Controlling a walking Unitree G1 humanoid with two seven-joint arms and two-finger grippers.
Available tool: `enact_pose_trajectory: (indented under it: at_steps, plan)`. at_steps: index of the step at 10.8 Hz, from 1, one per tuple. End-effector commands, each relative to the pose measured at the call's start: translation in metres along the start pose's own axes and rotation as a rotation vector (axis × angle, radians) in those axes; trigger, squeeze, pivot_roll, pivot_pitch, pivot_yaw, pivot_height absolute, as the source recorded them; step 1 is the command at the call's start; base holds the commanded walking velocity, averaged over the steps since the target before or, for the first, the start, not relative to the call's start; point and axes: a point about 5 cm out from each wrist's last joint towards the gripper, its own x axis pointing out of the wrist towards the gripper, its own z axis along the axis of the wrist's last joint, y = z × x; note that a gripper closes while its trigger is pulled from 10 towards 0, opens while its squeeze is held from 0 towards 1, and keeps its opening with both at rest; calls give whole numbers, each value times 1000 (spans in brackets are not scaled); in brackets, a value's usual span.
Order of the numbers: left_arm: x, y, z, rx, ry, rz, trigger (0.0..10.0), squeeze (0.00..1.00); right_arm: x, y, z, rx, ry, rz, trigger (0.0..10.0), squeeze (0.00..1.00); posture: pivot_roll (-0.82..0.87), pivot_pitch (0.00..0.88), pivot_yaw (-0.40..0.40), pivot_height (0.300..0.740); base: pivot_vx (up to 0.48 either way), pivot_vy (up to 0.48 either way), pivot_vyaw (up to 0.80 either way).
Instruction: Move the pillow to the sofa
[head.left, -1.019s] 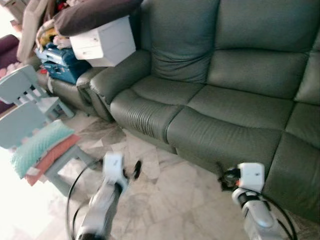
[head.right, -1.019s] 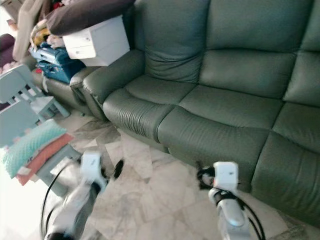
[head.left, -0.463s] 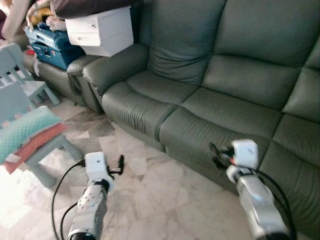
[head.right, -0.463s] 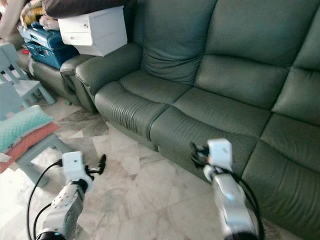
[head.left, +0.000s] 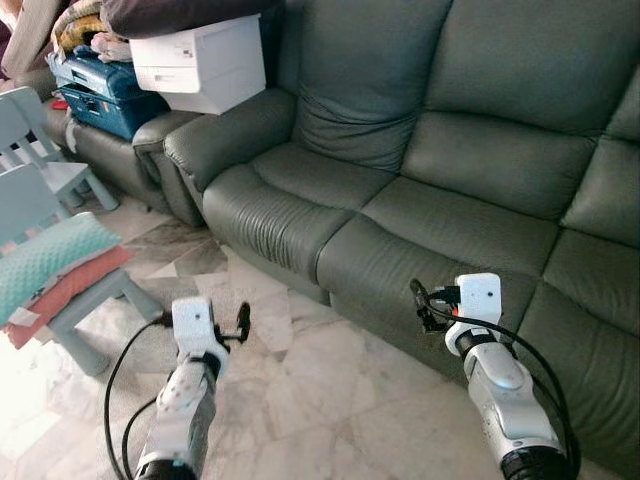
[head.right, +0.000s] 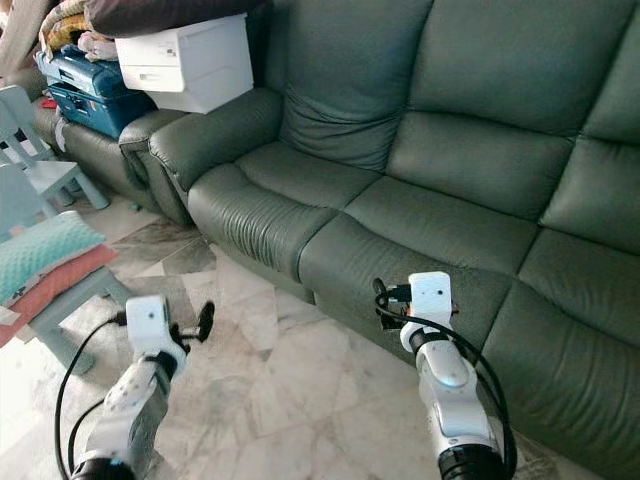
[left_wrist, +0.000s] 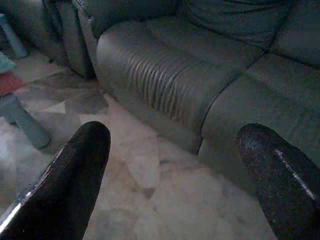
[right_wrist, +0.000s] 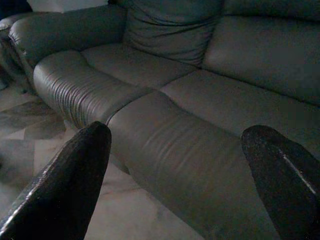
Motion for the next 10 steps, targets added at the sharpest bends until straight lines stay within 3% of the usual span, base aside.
enact_pose_trajectory:
  at_steps: [1,4,6,8,10]
  plan:
    - [0,8,2,0,-8,40,10000,0,5,6,5,3,-22,12,10000,0,-263,0,118,740,0,0,0]
    - [-4,21,3,19,-20,93,10000,0,2,13,-4,10,10,35,10000,0,-224,0,92,740,0,0,0]
    - [-24,25,0,12,-4,87,10000,0,5,4,-2,-14,2,18,10000,0,-240,0,98,740,0,0,0]
    - [-46,25,-11,0,41,67,10000,0,8,6,4,-41,-15,78,10000,0,-181,0,57,740,0,0,0]
    - [-52,39,-16,-35,46,150,10000,0,16,20,4,-21,-4,109,10000,0,-150,0,45,740,0,0,0]
